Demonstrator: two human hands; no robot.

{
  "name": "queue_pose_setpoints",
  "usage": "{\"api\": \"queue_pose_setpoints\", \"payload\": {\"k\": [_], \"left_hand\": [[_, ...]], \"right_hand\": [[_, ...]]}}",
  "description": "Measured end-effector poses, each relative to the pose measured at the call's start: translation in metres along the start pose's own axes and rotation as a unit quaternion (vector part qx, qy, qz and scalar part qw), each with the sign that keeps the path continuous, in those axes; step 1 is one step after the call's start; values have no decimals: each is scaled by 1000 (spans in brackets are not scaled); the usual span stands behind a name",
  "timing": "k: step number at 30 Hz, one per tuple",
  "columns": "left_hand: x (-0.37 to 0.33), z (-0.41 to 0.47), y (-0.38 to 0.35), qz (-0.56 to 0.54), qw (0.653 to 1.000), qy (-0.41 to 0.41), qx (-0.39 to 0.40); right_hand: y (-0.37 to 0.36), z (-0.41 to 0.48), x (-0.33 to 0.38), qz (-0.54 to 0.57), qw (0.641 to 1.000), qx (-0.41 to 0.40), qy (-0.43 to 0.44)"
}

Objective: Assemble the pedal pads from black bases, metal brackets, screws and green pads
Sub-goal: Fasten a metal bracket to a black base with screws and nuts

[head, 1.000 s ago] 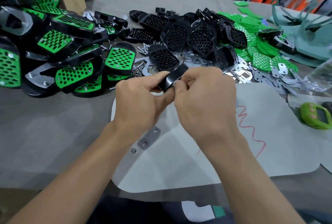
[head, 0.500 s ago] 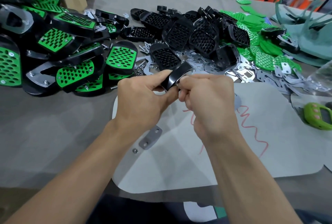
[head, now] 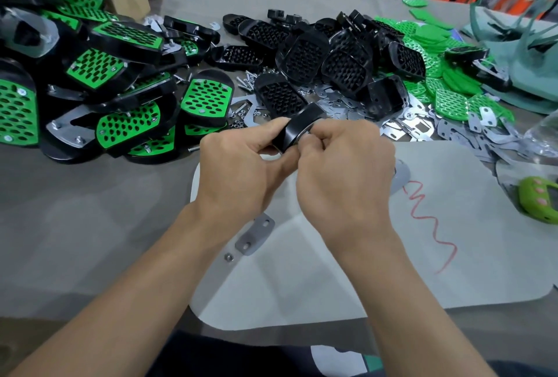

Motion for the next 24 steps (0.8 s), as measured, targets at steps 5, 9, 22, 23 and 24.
{"api": "queue_pose_setpoints", "payload": {"k": [5,9,22,23,24], "left_hand": [[-8,-2,7,70,997,-22,-8],[-12,-2,4,56,998,1,1],[-11,-3,6,98,995,-27,-8],[-10,-3,6,92,996,-16,-17],[-10,-2,7,64,998,8,-23]], "right_hand": [[1,6,-13,231,961,108,-103],[5,7,-15,113,989,63,-65],[-5,6,-20,347,924,101,-127],[-4,8,-21,373,910,130,-122],[-2,10,-23,366,913,145,-107]]}}
Point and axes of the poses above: each hand's wrist, its own z-axis towards the middle knuckle, its own y-axis out of the back of the hand, x = y × z, the point moved 3 cm from there along z, towards the middle knuckle, and after that the axes turned 9 degrees about x, right-handed, at the moved point
